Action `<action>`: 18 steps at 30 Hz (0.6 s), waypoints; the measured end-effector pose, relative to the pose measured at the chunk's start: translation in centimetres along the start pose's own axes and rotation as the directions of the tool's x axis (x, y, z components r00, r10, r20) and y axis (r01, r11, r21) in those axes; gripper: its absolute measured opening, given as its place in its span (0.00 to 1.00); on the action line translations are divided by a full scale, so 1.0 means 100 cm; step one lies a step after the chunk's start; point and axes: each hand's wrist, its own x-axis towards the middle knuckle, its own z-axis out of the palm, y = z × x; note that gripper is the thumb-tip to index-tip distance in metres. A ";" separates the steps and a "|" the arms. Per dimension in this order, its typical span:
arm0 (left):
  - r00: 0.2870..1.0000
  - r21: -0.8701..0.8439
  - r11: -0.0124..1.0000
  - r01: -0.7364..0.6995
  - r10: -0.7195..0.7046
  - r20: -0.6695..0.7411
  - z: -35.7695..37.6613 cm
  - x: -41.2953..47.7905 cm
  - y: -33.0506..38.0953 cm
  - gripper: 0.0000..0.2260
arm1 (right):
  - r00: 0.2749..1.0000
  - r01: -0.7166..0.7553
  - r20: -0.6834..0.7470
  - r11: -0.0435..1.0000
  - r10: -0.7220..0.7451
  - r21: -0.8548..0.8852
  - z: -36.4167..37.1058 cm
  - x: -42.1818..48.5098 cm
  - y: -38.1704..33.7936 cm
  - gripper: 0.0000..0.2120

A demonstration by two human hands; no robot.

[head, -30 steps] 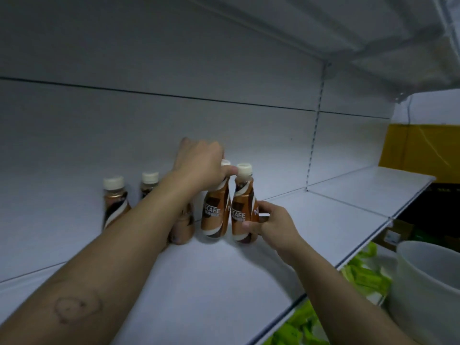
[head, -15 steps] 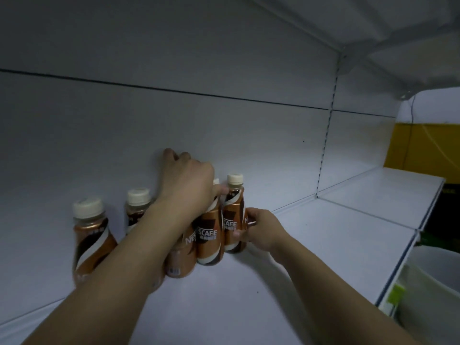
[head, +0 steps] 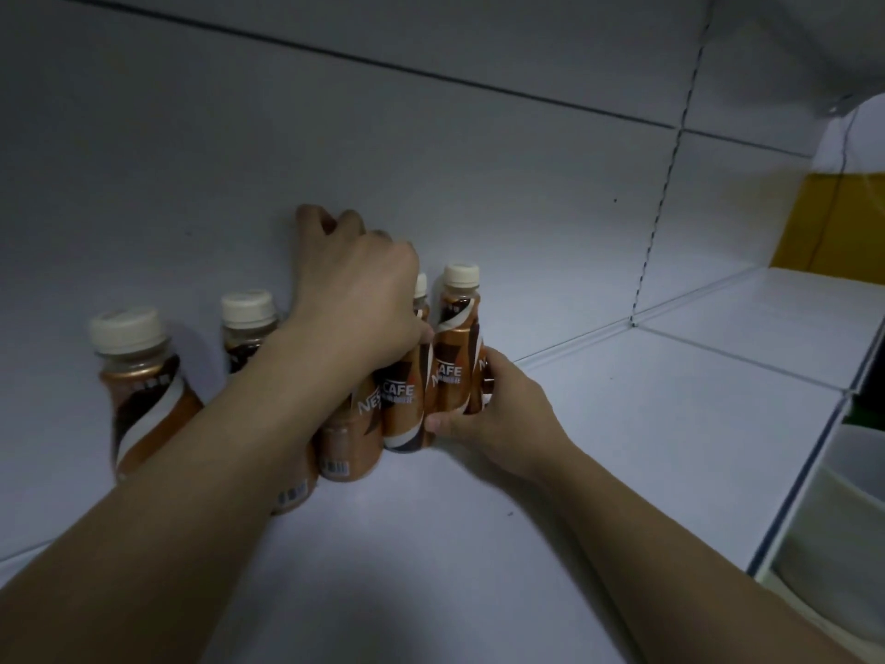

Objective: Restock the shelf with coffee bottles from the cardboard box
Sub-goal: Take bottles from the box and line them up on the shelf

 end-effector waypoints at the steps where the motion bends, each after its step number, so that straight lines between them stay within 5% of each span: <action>1: 1.000 -0.001 1.000 -0.002 0.002 -0.005 0.000 0.000 0.000 0.25 | 1.000 0.011 -0.024 1.000 -0.012 -0.022 0.003 0.000 0.000 0.29; 9: 1.000 -0.053 0.999 0.009 -0.008 0.023 -0.004 -0.003 0.000 0.28 | 0.995 -0.039 0.084 0.988 0.052 -0.150 -0.010 -0.002 -0.008 0.34; 14: 0.999 -0.047 0.998 0.038 -0.037 0.018 -0.013 -0.012 0.009 0.26 | 0.965 -0.104 0.203 0.951 0.168 -0.292 -0.019 -0.009 -0.019 0.54; 18: 0.999 -0.083 0.995 0.053 -0.054 -0.007 -0.026 -0.018 0.018 0.27 | 0.982 -0.093 0.116 0.918 0.148 -0.386 -0.040 -0.019 -0.029 0.58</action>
